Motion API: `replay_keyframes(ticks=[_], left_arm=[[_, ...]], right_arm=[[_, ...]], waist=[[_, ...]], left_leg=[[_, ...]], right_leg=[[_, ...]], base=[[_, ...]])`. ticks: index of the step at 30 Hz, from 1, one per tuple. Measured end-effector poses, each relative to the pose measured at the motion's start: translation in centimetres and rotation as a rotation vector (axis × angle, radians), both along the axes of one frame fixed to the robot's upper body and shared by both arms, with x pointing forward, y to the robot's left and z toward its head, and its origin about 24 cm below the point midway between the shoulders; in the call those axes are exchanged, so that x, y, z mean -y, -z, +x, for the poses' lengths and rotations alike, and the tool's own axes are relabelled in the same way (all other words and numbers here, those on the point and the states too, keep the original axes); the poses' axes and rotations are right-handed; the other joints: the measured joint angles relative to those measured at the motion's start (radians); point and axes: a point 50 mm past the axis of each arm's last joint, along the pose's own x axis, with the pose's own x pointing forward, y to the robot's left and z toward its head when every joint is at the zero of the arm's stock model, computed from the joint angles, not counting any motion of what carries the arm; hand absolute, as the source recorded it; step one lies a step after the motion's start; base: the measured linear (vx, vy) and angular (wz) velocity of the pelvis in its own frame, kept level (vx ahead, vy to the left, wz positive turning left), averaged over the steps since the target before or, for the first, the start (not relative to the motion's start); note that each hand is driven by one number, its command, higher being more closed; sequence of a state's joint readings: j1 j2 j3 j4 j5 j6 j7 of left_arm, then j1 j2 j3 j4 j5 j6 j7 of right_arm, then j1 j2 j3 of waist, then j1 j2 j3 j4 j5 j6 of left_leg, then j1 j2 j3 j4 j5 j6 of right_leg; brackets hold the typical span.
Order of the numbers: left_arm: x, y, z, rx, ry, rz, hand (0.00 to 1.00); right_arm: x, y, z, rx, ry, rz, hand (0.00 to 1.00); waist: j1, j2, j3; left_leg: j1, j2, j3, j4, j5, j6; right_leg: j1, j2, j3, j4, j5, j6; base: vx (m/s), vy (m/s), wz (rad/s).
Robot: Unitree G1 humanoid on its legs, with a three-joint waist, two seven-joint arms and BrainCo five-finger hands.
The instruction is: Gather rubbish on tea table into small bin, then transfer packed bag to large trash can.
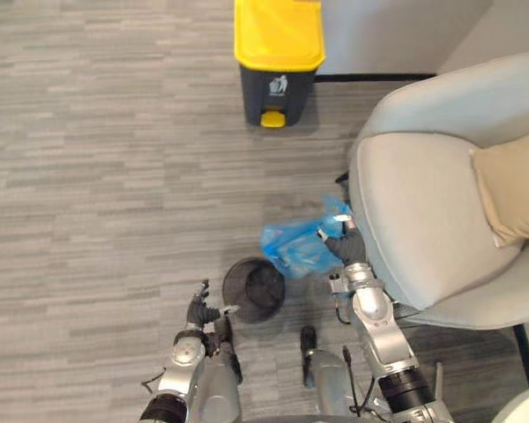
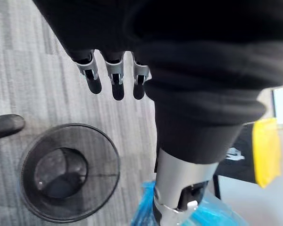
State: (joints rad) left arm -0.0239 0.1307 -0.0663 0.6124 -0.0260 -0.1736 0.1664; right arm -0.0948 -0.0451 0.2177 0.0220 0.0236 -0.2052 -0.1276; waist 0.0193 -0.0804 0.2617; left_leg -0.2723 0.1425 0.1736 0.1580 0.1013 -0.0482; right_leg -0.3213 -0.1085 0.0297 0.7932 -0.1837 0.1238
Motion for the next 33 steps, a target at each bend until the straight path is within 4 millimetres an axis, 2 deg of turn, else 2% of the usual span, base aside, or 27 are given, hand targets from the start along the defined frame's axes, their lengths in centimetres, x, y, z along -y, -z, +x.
replay_keyframes(ticks=[1,2,3,4,5,6,7,8,9,10,11,12,13,14,16,17,18,19,21,24,27,29,33], left_arm=[[-0.2,-0.2,-0.1,0.013,-0.008,-0.002,0.00],[-0.4,-0.4,-0.4,0.024,-0.024,-0.008,0.00],[-0.3,-0.4,-0.6,0.028,-0.029,-0.016,0.00],[0.1,-0.5,-1.1,0.041,-0.028,-0.033,0.00],[0.2,-0.8,-1.1,0.055,-0.024,-0.038,0.00],[0.4,-0.9,-1.1,0.064,-0.023,-0.046,0.00],[1.2,-0.9,-1.3,0.066,-0.016,-0.067,0.00],[1.8,-1.1,-1.8,0.073,0.004,-0.078,0.00],[2.0,-1.4,-2.0,0.085,0.016,-0.080,0.00],[2.4,-1.7,-1.8,0.100,0.056,-0.072,0.00],[3.1,-2.4,-1.3,0.130,0.098,-0.082,0.00],[3.3,-2.7,-1.2,0.144,0.111,-0.085,0.00],[3.6,-3.3,-1.0,0.173,0.125,-0.091,0.00],[3.6,-3.9,-0.7,0.201,0.139,-0.092,0.00],[3.9,-5.1,0.1,0.262,0.166,-0.086,0.00],[4.5,-6.3,1.2,0.321,0.212,-0.074,0.00],[4.9,-7.0,1.8,0.351,0.245,-0.063,0.00],[5.2,-7.2,2.0,0.360,0.270,-0.048,0.00],[5.8,-8.0,2.7,0.395,0.362,0.024,0.00],[6.2,-8.1,2.7,0.402,0.410,0.079,0.00],[6.3,-8.5,3.1,0.420,0.446,0.118,0.00],[7.1,-9.0,3.5,0.443,0.496,0.145,0.00],[7.9,-9.3,4.1,0.469,0.555,0.207,0.00]], right_arm=[[-0.4,-0.4,0.1,0.023,-0.025,-0.017,1.00],[-0.9,-0.7,0.2,0.044,-0.047,-0.041,1.00],[-1.0,-0.9,0.2,0.055,-0.053,-0.050,1.00],[-0.9,-1.3,0.3,0.078,-0.054,-0.060,1.00],[-0.8,-1.9,0.7,0.103,-0.055,-0.071,1.00],[-0.8,-2.1,1.0,0.113,-0.057,-0.082,1.00],[-0.4,-2.2,1.4,0.115,-0.054,-0.111,1.00],[0.0,-1.5,1.6,0.083,-0.041,-0.135,1.00],[0.4,-1.3,1.6,0.071,-0.033,-0.144,1.00],[1.1,-1.3,1.8,0.066,0.007,-0.141,1.00],[2.1,-1.8,2.1,0.085,0.041,-0.150,1.00],[2.5,-2.1,2.3,0.094,0.055,-0.155,1.00],[2.9,-2.5,2.5,0.107,0.064,-0.165,1.00],[3.1,-2.7,2.5,0.117,0.067,-0.171,1.00],[3.3,-3.1,2.4,0.134,0.067,-0.178,1.00],[3.3,-3.5,2.4,0.148,0.064,-0.180,1.00],[3.3,-3.8,2.4,0.160,0.062,-0.181,1.00],[3.2,-3.9,2.3,0.165,0.055,-0.181,1.00],[1.7,-4.2,2.1,0.181,-0.001,-0.155,1.00],[-0.3,-5.3,1.7,0.236,-0.108,-0.166,1.00],[-2.7,-6.8,1.0,0.308,-0.236,-0.173,1.00],[-4.8,-7.7,0.5,0.359,-0.352,-0.193,1.00],[-7.1,-7.5,-0.5,0.356,-0.503,-0.201,1.00]], waist=[[0.001,0.005,-0.001],[0.010,0.024,-0.008],[0.019,0.032,-0.017],[0.049,0.026,-0.031],[0.052,0.023,-0.031],[0.053,0.031,-0.027],[0.052,0.070,-0.013],[0.052,0.085,-0.015],[0.053,0.089,-0.017],[0.045,0.075,-0.016],[0.036,0.057,-0.011],[0.035,0.058,-0.011],[0.025,0.074,-0.019],[0.017,0.088,-0.027],[0.007,0.099,-0.034],[-0.008,0.105,-0.038],[-0.007,0.111,-0.041],[-0.009,0.102,-0.041],[-0.010,0.072,-0.059],[-0.009,0.068,-0.065],[-0.012,0.052,-0.083],[-0.024,0.043,-0.099],[-0.031,0.026,-0.119]], left_leg=[[-0.016,-0.007,-0.020,0.030,-0.001,0.000],[-0.033,-0.005,-0.037,0.039,0.000,0.001],[-0.042,0.001,-0.045,0.032,0.004,-0.005],[-0.068,0.013,-0.037,0.028,0.022,-0.026],[-0.108,0.004,-0.044,0.034,0.049,-0.025],[-0.125,0.006,-0.054,0.026,0.069,-0.027],[-0.135,0.028,-0.087,0.003,0.109,-0.033],[-0.127,0.042,-0.101,-0.040,0.135,-0.027],[-0.113,0.048,-0.097,-0.070,0.112,-0.015],[-0.131,0.043,-0.041,-0.056,-0.046,0.048],[-0.166,0.029,-0.017,0.066,-0.069,0.071],[-0.177,0.030,-0.005,0.145,-0.074,0.076],[-0.164,0.034,0.010,0.291,-0.091,0.081],[-0.127,0.040,0.009,0.349,-0.133,0.067],[-0.048,0.052,0.013,0.357,-0.222,0.045],[0.029,0.052,0.021,0.249,-0.255,0.005],[0.063,0.047,0.025,0.152,-0.255,-0.031],[0.071,0.039,0.027,0.111,-0.234,-0.060],[0.085,-0.003,0.029,0.039,-0.184,-0.036],[0.111,-0.023,0.053,0.024,-0.178,-0.028],[0.114,-0.029,0.079,0.015,-0.172,-0.019],[0.116,-0.027,0.090,0.011,-0.167,-0.013],[0.149,-0.023,0.107,-0.019,-0.152,-0.020]], right_leg=[[0.029,0.009,0.015,-0.029,-0.026,0.016],[0.049,0.025,0.014,-0.076,-0.048,0.038],[0.069,0.034,0.014,-0.126,-0.067,0.035],[0.090,0.045,0.029,-0.189,-0.138,0.009],[0.085,0.041,0.030,-0.236,-0.188,-0.035],[0.084,0.046,0.024,-0.260,-0.206,-0.049],[0.075,0.079,0.002,-0.260,-0.188,-0.064],[0.070,0.101,-0.023,-0.244,-0.178,-0.082],[0.073,0.104,-0.039,-0.246,-0.171,-0.093],[0.077,0.070,-0.084,-0.298,-0.144,-0.126],[0.077,0.037,-0.111,-0.336,-0.108,-0.134],[0.084,0.027,-0.119,-0.360,-0.083,-0.130],[0.092,0.019,-0.144,-0.404,-0.041,-0.127],[0.095,0.018,-0.161,-0.424,-0.023,-0.126],[0.095,0.020,-0.185,-0.442,-0.002,-0.120],[0.098,0.020,-0.216,-0.472,0.023,-0.107],[0.101,0.026,-0.224,-0.495,0.045,-0.098],[0.104,0.023,-0.224,-0.517,0.062,-0.093],[0.125,0.003,-0.221,-0.602,0.121,-0.069],[0.158,-0.001,-0.190,-0.665,0.170,-0.057],[0.162,0.002,-0.157,-0.713,0.210,-0.055],[0.163,0.007,-0.137,-0.734,0.231,-0.060],[0.185,0.020,-0.112,-0.762,0.250,-0.072]], base=[[-0.15,-0.125,0.61],[-0.16,-0.086,0.34],[-0.17,-0.075,0.04],[-0.27,-0.198,0.06],[-0.26,-0.241,0.12],[-0.31,-0.263,0.33],[-0.30,-0.168,0.34],[-0.32,-0.154,0.33],[-0.32,-0.092,0.72],[-0.32,-0.084,0.87],[-0.31,-0.084,0.94],[-0.25,-0.108,0.70],[-0.19,-0.062,0.57],[-0.21,-0.010,0.51],[-0.17,0.068,0.50],[-0.14,0.094,0.58],[-0.13,0.111,0.48],[-0.10,0.112,0.19],[-0.09,0.161,0.13],[-0.05,0.131,-0.14],[-0.07,0.073,-0.33],[-0.07,0.004,-0.18],[-0.06,-0.015,-0.17]])
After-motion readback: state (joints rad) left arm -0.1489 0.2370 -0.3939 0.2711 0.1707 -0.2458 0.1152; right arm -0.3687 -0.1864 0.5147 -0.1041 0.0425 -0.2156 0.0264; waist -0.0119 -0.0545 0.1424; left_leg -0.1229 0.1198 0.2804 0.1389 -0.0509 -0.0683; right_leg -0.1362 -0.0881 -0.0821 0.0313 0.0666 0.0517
